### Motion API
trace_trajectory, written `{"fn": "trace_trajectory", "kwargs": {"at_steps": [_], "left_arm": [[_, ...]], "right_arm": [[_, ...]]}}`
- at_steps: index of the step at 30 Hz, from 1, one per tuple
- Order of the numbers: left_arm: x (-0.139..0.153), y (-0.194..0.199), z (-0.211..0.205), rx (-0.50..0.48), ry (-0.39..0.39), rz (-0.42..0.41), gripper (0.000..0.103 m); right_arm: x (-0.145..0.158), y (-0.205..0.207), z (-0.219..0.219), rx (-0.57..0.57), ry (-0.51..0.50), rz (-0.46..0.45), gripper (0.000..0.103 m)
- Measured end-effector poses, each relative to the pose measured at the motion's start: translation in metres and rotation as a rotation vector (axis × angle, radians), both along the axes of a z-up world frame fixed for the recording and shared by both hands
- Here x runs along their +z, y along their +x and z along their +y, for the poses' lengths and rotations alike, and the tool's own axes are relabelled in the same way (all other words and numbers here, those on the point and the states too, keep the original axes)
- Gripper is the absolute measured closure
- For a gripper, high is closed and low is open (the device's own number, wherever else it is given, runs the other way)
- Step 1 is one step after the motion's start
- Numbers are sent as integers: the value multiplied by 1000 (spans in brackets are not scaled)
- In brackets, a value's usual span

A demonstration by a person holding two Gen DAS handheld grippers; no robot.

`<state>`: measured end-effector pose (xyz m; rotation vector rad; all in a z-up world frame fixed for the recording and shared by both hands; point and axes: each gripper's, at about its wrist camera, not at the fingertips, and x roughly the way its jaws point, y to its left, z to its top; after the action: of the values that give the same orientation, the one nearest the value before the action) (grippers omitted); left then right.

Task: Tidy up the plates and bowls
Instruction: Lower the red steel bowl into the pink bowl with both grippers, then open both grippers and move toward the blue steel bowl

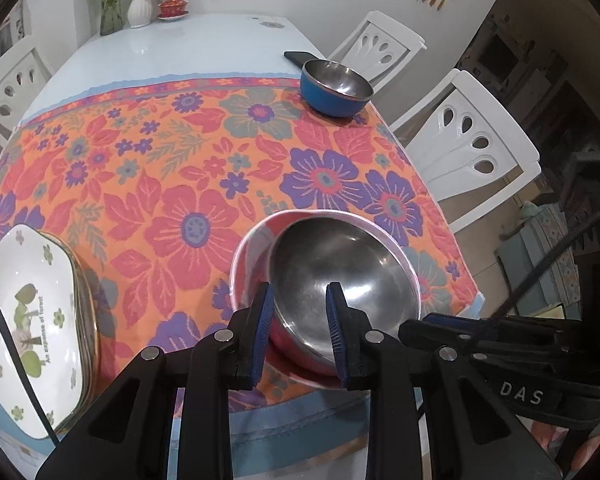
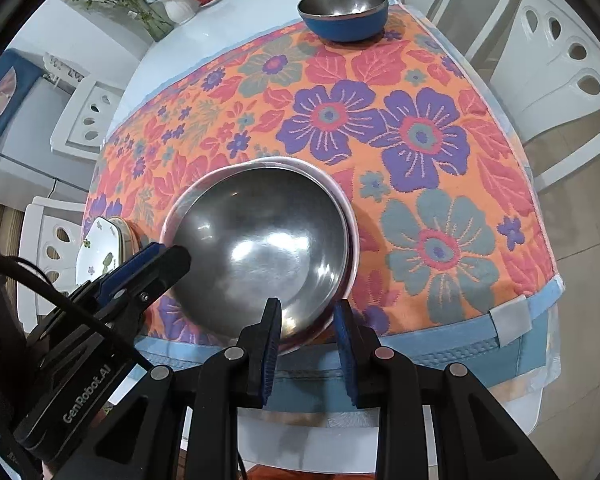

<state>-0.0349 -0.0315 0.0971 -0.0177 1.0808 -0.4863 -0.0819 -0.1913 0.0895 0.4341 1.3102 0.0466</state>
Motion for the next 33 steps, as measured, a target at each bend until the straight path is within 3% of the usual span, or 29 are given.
{"fn": "trace_trajectory", "kwargs": {"at_steps": [4, 11, 15, 26, 33], "left_arm": [[3, -2, 4, 7, 22, -26, 79], [-9, -10, 19, 40, 12, 23, 79], [-2, -17, 20, 34, 13, 4, 79], [67, -30, 29, 40, -17, -160, 77], [107, -30, 33, 46, -18, -243, 75]], "right_arm": [[5, -3, 4, 19, -20, -10, 76], [1, -14, 11, 43, -18, 0, 76], [6, -15, 12, 43, -7, -9, 76], [73, -23, 12, 28, 11, -180, 76], [111, -26, 2, -23, 48, -243, 76]]}}
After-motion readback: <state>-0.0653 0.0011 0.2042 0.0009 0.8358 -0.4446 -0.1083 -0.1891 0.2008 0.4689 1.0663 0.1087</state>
